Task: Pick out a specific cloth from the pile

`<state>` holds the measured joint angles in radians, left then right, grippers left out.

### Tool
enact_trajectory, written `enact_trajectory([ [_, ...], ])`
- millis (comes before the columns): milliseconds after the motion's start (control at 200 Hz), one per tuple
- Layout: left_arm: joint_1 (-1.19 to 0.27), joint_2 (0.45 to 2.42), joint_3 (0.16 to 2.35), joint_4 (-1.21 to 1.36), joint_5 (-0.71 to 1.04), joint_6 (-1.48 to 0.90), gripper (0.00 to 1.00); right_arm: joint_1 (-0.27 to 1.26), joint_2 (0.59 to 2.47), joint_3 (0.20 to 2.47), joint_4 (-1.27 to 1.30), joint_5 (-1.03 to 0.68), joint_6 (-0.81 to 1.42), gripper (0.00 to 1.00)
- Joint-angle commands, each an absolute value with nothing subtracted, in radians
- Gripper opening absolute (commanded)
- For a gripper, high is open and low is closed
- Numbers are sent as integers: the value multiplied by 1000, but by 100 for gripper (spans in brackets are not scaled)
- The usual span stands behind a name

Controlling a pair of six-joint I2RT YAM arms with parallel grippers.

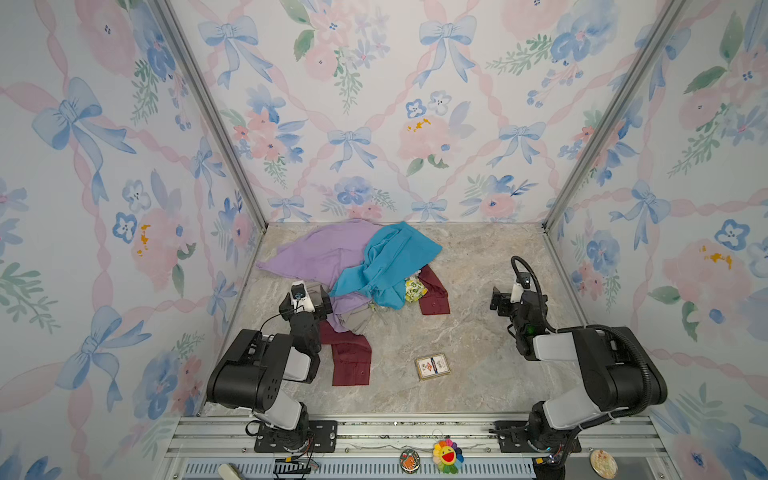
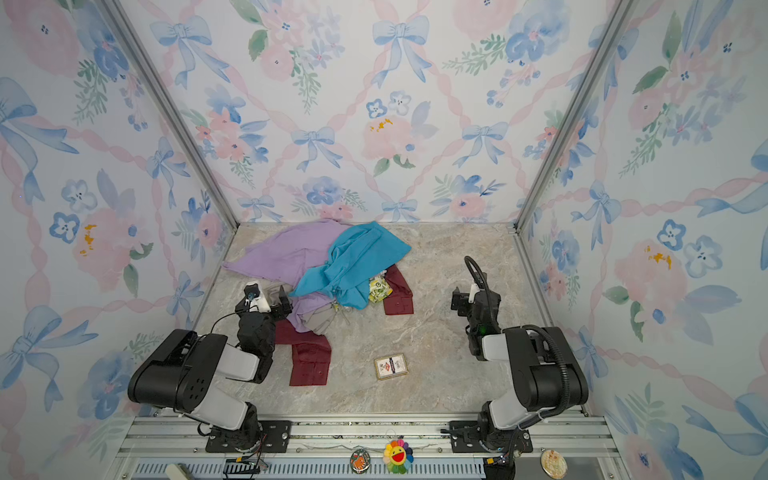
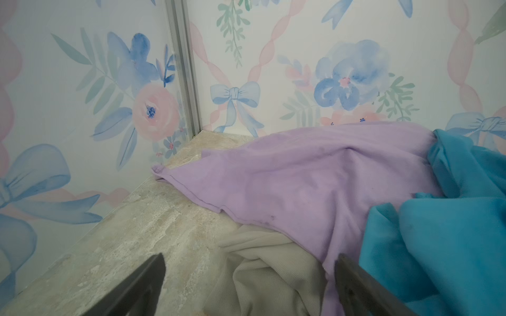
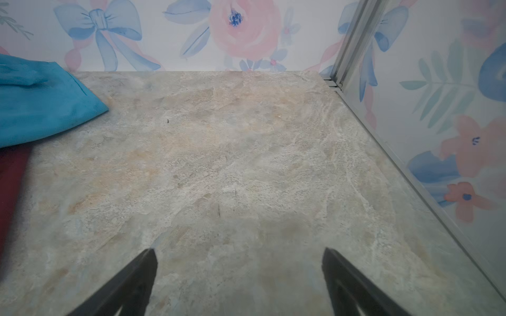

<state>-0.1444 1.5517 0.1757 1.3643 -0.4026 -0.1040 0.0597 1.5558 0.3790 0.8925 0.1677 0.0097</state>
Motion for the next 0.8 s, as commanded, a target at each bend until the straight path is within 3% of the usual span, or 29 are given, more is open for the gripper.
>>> enact_trajectory([
  [0,-149,1556,177,1381,-370,-67,98,58,1546,393,902,166,7,97],
  [795,-136,1559,190,1356,-320,-67,98,55,1546,397,893,156,11,97],
])
